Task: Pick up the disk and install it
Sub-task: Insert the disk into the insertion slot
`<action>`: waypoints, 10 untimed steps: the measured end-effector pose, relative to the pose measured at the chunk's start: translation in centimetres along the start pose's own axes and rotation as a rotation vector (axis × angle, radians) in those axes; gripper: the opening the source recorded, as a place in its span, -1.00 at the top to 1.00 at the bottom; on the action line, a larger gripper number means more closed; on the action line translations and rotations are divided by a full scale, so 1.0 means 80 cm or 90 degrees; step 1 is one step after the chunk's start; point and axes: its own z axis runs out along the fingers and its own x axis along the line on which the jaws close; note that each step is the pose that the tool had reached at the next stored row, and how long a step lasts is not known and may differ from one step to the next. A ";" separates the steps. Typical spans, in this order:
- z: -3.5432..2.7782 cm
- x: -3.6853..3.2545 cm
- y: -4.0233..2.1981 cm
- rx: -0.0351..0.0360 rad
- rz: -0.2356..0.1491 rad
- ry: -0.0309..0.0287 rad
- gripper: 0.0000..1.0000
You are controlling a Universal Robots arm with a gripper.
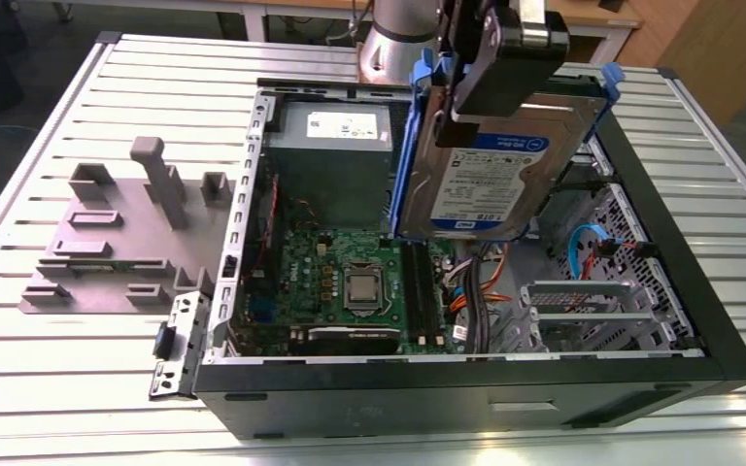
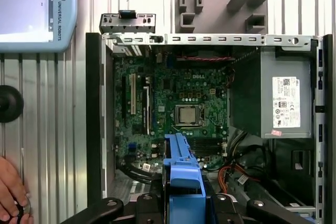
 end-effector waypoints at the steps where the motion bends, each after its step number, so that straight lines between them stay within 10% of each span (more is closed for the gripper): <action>1: 0.0000 0.0008 -0.0009 0.0000 0.000 0.0001 0.26; 10: 0.0006 0.0193 -0.0037 -0.0001 0.000 0.0002 0.26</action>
